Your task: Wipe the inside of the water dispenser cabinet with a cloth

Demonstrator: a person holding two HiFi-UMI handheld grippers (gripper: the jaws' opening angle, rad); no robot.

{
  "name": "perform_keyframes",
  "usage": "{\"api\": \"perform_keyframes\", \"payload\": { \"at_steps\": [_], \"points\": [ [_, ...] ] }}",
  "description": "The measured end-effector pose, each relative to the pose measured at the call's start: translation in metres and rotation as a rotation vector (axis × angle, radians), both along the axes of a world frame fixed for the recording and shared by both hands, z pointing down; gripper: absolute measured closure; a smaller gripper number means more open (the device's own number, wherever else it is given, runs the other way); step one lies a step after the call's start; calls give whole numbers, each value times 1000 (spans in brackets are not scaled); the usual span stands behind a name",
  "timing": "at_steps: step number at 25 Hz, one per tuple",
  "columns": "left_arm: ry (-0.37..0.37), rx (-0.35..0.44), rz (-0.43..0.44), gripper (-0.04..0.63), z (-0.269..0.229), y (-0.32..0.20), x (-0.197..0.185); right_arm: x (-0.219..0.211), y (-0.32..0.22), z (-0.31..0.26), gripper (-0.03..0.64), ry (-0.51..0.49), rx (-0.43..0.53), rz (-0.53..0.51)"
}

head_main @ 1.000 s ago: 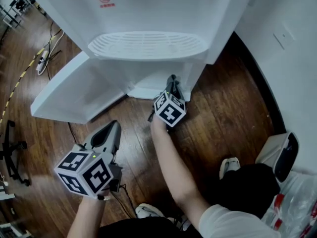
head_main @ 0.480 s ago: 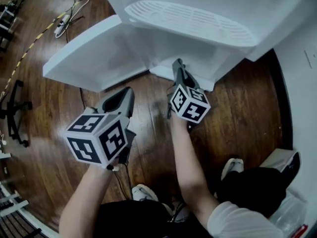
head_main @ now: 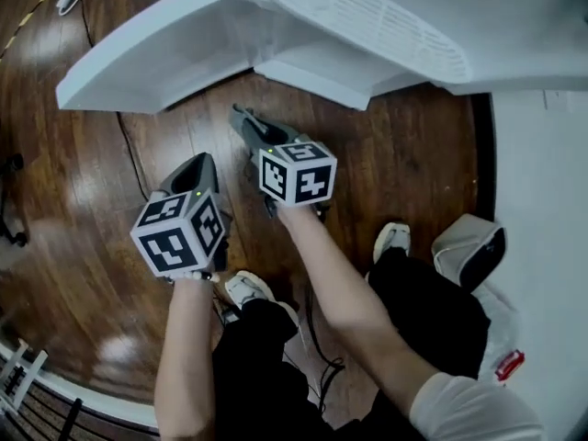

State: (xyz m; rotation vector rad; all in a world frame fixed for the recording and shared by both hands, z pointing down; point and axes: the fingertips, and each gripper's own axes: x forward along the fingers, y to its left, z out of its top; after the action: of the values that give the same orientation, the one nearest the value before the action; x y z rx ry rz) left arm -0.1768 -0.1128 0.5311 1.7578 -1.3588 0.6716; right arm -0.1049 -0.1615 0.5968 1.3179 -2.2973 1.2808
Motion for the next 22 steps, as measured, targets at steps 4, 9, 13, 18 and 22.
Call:
{"api": "perform_keyframes", "payload": {
  "at_steps": [4, 9, 13, 18, 22],
  "points": [
    [30, -51, -70, 606, -40, 9, -8, -19, 30, -53, 578, 61, -134, -140],
    [100, -109, -34, 606, -152, 29, 5, -26, 60, -177, 577, 158, -140, -312],
    [111, -55, -30, 606, -288, 59, -9, -37, 82, -311, 578, 183, -113, -345],
    [133, 13, -89, 606, -418, 71, -41, -56, 78, -448, 580, 232, -30, -381],
    [156, 93, -119, 606, -507, 62, -63, -68, 71, -532, 581, 246, -4, -368]
  ]
}}
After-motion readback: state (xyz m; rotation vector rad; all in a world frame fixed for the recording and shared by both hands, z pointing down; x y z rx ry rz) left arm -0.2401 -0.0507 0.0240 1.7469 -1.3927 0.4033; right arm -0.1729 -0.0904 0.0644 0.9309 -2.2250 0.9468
